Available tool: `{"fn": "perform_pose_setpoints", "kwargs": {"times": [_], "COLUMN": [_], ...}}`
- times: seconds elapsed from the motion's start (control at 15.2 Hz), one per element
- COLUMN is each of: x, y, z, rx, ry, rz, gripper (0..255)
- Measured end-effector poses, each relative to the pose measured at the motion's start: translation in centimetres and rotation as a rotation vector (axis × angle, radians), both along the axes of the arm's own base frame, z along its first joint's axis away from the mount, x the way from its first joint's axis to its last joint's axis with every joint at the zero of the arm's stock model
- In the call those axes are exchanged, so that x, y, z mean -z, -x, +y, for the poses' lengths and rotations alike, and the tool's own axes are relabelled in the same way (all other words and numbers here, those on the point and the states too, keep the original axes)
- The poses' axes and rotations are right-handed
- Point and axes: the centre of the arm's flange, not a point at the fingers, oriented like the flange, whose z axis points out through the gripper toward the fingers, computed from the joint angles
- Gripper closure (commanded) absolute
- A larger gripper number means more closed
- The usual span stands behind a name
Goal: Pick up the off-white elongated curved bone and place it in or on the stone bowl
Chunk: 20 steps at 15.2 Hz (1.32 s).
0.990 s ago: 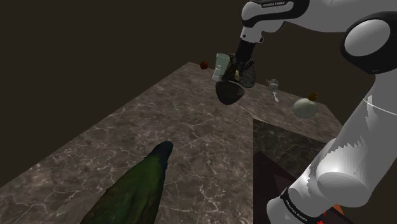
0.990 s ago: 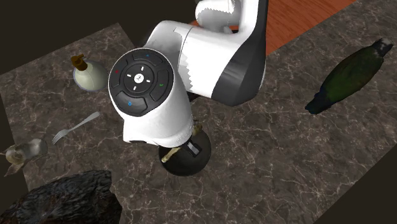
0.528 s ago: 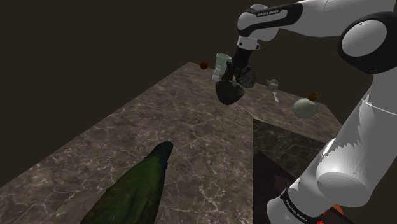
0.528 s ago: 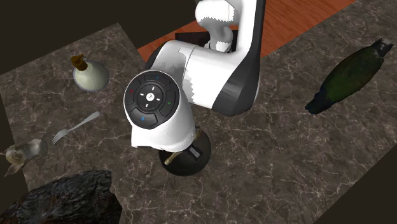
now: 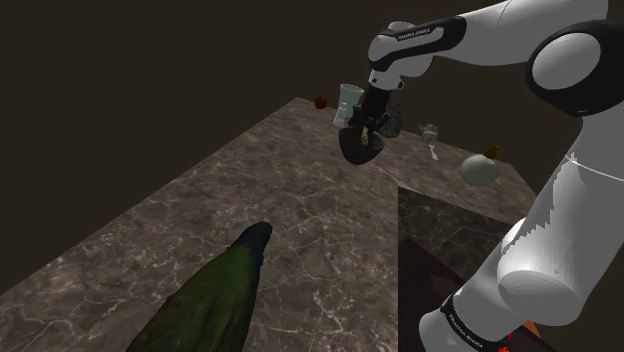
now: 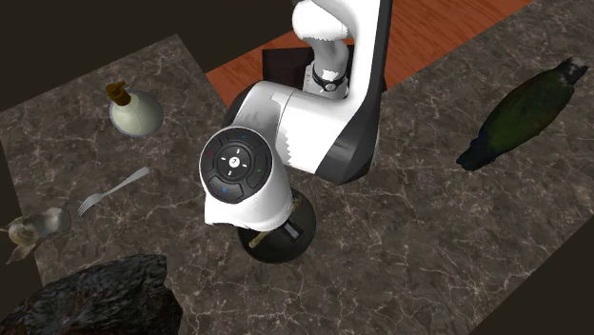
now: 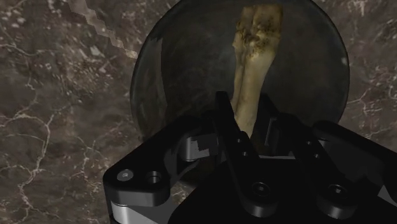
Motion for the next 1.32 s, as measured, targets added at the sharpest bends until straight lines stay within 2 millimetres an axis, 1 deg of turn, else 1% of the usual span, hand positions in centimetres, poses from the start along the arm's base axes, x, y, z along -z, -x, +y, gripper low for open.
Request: {"fn": "perform_pose_setpoints", "kwargs": {"times": [0.33, 0.4, 0.79, 0.92, 0.99, 1.06, 1.19, 1.32], "x": [0.1, 0.1, 0.1, -1.3, -2.7, -3.7, -4.6, -4.8], "y": [0.0, 0.0, 0.0, 0.0, 0.0, -0.2, -0.2, -0.2], "z": [0.0, 0.0, 0.0, 0.1, 0.0, -0.1, -0.2, -0.2], "rx": [0.0, 0.0, 0.0, 0.0, 0.0, 0.0, 0.0, 0.0], "ry": [0.0, 0.0, 0.0, 0.0, 0.001, 0.001, 0.0, 0.0], "rz": [0.0, 0.0, 0.0, -0.001, -0.002, -0.002, -0.001, -0.001], "gripper": [255, 0, 0, 0, 0, 0, 0, 0]}}
